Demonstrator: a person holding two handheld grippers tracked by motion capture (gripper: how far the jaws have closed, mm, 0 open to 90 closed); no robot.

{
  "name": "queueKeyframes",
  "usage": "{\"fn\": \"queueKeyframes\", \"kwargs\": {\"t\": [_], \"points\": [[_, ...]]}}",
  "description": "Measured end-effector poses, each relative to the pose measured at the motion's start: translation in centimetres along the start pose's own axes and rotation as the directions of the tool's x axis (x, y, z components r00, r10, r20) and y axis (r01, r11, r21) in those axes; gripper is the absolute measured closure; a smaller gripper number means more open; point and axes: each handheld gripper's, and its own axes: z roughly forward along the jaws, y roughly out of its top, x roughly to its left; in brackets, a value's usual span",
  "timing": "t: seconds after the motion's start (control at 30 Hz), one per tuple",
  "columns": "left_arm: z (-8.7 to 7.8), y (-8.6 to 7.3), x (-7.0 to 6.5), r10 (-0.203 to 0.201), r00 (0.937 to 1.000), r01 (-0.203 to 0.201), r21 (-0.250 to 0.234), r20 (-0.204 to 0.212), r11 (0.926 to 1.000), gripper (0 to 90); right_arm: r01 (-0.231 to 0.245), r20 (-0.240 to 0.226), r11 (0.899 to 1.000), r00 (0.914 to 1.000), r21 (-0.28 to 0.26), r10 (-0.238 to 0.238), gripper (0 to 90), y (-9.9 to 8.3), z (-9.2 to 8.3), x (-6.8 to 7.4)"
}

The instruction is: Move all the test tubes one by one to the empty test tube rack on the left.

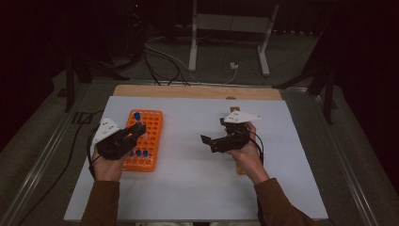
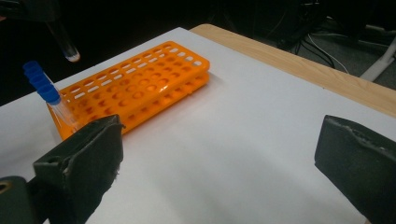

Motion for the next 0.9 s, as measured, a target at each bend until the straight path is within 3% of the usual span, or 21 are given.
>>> {"fn": "queueKeyframes", "kwargs": {"t": [0.43, 0.9], "points": [[-2.8, -1.7, 3.1, -0.047, 0.9955, 0.047, -0.01, -0.082, 0.9989, 78.2, -0.018, 0.01, 1.0, 0.9998, -0.007, 0.018, 1.7, -0.6, -0.6, -0.7], [-3.9, -4.2, 4.1, -0.058, 0.9912, 0.061, 0.022, -0.119, 0.9979, 78.1, -0.032, 0.023, 0.999, 0.9992, -0.008, 0.032, 1.7, -1.3, -1.5, -1.6]]}}
